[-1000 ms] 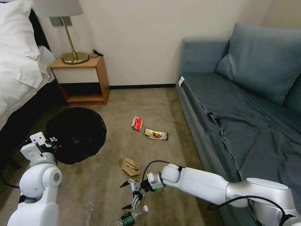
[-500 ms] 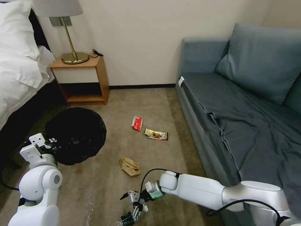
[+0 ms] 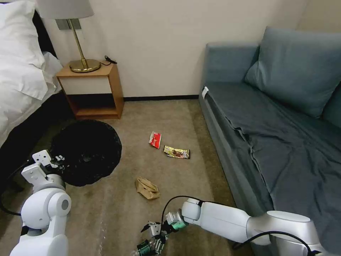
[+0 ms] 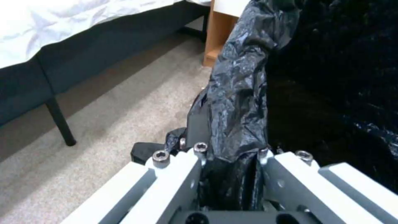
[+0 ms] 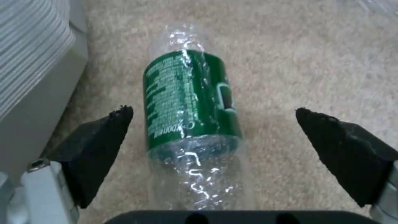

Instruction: Pick up the trash bin, then pick up the garbage on the floor and place it into the trash bin.

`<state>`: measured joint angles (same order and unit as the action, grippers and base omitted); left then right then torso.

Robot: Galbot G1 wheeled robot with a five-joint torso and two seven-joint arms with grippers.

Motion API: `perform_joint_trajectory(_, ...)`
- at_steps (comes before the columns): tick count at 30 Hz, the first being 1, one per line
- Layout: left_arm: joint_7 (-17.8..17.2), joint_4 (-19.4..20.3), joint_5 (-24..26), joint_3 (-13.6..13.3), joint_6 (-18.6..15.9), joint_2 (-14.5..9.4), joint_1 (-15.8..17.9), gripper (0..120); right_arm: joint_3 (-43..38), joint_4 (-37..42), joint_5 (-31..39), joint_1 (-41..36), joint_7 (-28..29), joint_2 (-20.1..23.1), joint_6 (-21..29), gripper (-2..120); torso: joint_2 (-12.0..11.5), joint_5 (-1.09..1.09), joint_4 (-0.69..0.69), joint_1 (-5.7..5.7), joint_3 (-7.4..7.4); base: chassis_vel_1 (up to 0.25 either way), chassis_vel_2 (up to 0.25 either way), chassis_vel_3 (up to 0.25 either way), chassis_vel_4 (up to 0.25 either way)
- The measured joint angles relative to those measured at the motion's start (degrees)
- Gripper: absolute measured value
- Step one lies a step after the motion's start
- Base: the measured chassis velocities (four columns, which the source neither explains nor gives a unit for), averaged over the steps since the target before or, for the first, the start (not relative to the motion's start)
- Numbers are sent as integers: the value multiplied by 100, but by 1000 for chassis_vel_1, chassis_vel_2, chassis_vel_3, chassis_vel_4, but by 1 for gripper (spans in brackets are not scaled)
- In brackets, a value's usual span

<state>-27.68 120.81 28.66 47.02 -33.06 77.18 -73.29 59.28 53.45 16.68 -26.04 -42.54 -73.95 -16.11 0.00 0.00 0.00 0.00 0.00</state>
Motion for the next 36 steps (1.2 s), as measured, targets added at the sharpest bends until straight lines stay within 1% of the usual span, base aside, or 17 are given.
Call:
perform_joint_trajectory(12,5,71,-9,35,7,8,-87,2,-163,-342,-323,-146,-54,-98,-283,100,0,0,0,0,0,0,0,0,0)
perform_joint_trajectory(13,5,84,-9,39,9,8,-99,2,-172,-336,-313,-160,-66,-85,-274,98,0,0,0,0,0,0,0,0,0)
perform_joint_trajectory(14,5,84,-9,39,9,8,-99,2,-172,-336,-313,-160,-66,-85,-274,98,0,0,0,0,0,0,0,0,0)
perform_joint_trajectory(15,6,92,-8,45,20,7,-113,2,-182,-330,-301,-183,-70,-68,-266,95,0,0,0,0,0,0,0,0,0)
perform_joint_trajectory(16,6,98,-4,49,25,6,-123,2,-196,-346,-296,-211,-73,-61,-266,88,0,0,0,0,0,0,0,0,0)
perform_joint_trajectory(17,6,98,-4,49,25,6,-123,2,-196,-346,-296,-211,-73,-61,-266,88,0,0,0,0,0,0,0,0,0)
perform_joint_trajectory(19,6,109,4,63,28,-1,-137,2,-234,-406,-272,-265,-76,-58,-266,79,0,0,0,0,0,0,0,0,0)
perform_joint_trajectory(20,6,109,4,63,28,-1,-137,2,-234,-406,-272,-265,-76,-58,-266,79,0,0,0,0,0,0,0,0,0)
perform_joint_trajectory(22,5,115,9,68,29,-13,-144,2,-256,-420,-250,-285,-77,-58,-266,69,0,0,0,0,0,0,0,0,0)
perform_joint_trajectory(23,5,115,9,68,29,-13,-144,2,-256,-420,-250,-285,-77,-58,-266,69,0,0,0,0,0,0,0,0,0)
perform_joint_trajectory(25,6,115,10,70,30,-16,-133,2,-283,-422,-233,-287,-78,-58,-261,57,0,0,0,0,0,0,0,0,0)
perform_joint_trajectory(26,6,115,10,70,30,-16,-133,2,-283,-422,-233,-287,-78,-58,-261,57,0,0,0,0,0,0,0,0,0)
perform_joint_trajectory(29,6,98,10,65,37,-20,-115,2,-315,-446,-220,-280,-77,-64,-256,43,0,0,0,0,0,0,0,0,0)
perform_joint_trajectory(30,6,98,10,65,37,-20,-115,2,-315,-446,-220,-280,-77,-64,-256,43,0,0,0,0,0,0,0,0,0)
perform_joint_trajectory(32,9,81,9,61,37,-29,-93,2,-333,-459,-202,-271,-75,-64,-253,35,0,0,0,0,0,0,0,0,0)
perform_joint_trajectory(35,11,75,9,59,38,-31,-87,2,-339,-460,-196,-269,-74,-63,-252,32,0,0,0,0,0,0,0,0,0)
perform_joint_trajectory(36,12,60,9,55,38,-31,-80,2,-347,-459,-188,-268,-71,-61,-251,28,0,0,0,0,0,0,0,0,0)
